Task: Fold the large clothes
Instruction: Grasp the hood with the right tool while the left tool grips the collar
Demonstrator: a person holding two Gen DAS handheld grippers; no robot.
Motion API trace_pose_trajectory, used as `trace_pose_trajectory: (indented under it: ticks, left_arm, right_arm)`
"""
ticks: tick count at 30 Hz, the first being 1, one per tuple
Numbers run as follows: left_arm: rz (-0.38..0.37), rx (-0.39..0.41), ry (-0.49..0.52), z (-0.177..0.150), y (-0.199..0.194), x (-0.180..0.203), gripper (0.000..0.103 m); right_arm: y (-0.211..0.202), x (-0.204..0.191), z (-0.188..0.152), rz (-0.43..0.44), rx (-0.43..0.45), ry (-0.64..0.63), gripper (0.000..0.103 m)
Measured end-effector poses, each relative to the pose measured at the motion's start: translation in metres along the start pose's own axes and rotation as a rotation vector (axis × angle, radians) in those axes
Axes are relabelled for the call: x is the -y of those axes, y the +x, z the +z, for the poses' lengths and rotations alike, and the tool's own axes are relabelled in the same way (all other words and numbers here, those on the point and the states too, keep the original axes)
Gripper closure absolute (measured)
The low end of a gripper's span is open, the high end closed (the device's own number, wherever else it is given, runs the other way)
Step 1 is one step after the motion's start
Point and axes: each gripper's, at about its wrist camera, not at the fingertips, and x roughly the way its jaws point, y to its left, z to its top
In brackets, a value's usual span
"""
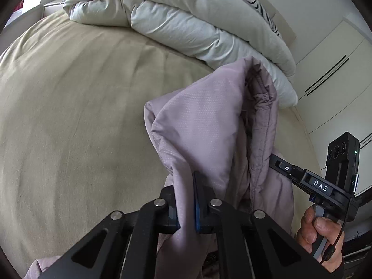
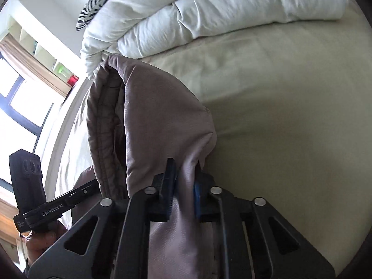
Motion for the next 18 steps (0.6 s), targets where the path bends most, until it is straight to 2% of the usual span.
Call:
trace_pose_trajectory:
  ticks: [3, 8, 12, 14, 18]
  left_arm:
    - [-0.063, 0.073, 0.001, -0.013, -0.043, 0.004, 0.096]
    - [-0.138, 0.187, 0.106, -0.063, -0.131, 0.023, 0.097]
    - [-0.142, 0.223, 0.145, -0.116, -0.173, 0.030, 0.097]
    - [-0.139, 0.236, 0.123, -0.142, -0.187, 0.025, 0.097]
    - [-0.179, 0.230, 0.076, -0.195, -0.206, 0.016, 0.098]
  right_arm:
    - [-0.035, -0.003, -0.009, 0.051, 0.085, -0.018, 0.098]
    - [-0.115, -0.020, -0.049, 0.142, 0.210, -0.108, 0.099]
    - [-0.173, -0.033, -0.108, 0.209, 0.247, -0.159, 0.099]
    - [-0.193, -0.036, -0.142, 0.224, 0.253, -0.164, 0.099]
    - [-0.217, -0.038, -0.210, 0.184, 0.226, -0.188, 0.099]
